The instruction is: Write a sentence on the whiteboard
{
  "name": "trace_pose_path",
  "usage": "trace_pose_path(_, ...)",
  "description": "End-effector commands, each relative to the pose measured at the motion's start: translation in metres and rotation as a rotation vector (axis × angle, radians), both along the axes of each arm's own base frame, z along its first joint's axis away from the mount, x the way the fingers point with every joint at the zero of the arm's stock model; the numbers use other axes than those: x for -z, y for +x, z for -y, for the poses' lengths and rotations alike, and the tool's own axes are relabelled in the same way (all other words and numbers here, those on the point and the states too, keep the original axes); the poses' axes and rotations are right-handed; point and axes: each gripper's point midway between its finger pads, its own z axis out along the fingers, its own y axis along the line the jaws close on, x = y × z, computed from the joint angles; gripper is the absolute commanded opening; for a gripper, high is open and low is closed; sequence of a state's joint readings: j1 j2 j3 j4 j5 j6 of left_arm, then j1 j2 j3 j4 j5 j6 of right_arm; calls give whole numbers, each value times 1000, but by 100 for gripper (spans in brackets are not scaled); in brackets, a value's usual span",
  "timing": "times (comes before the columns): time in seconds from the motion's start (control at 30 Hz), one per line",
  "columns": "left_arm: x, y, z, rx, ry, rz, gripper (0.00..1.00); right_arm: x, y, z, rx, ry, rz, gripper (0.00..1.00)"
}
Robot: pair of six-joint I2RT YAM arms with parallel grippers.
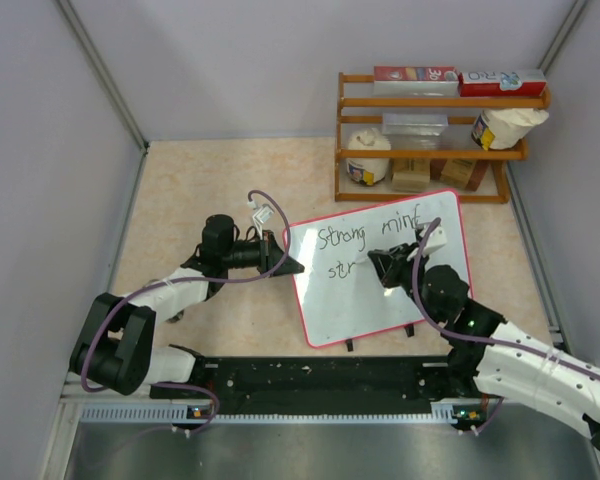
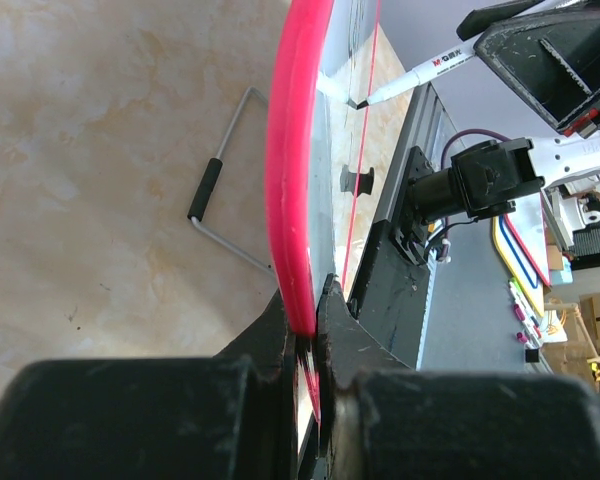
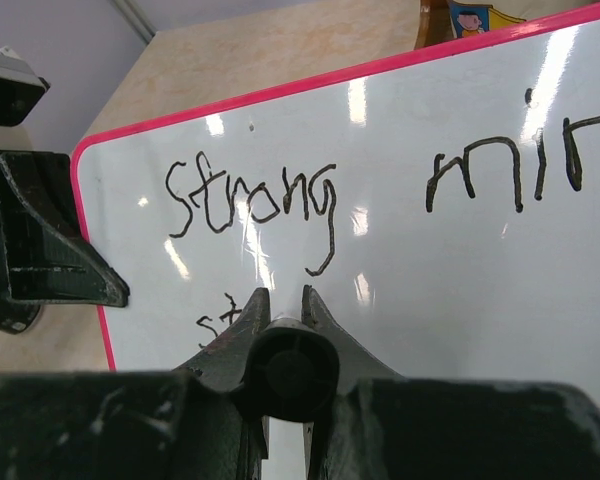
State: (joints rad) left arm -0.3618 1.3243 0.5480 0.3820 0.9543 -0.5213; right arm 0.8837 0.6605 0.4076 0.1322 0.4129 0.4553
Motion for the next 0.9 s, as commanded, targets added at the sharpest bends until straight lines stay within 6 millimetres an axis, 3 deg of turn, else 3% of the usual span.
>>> trace_pose_path(0.0, 32, 10, -9, -46, 122, 121, 0, 8, -3, 3, -1, -30, -16, 0)
trace_pose_path(0.2, 31, 12, -9, -45, 121, 120, 0, 1, -5, 3, -8, -10, -3, 0)
trace_pose_path(0.5, 31, 11, -9, -44, 123, 122, 0, -42, -9, 8, -8, 98, 83, 0)
trace_pose_path(0.6, 31, 11, -9, -42, 122, 122, 0, -43, -7, 10, 8, 77, 85, 0)
trace_pose_path(0.87, 31, 12, -10, -48, 124, 125, 0, -20, 2, 4, 23, 17, 27, 0)
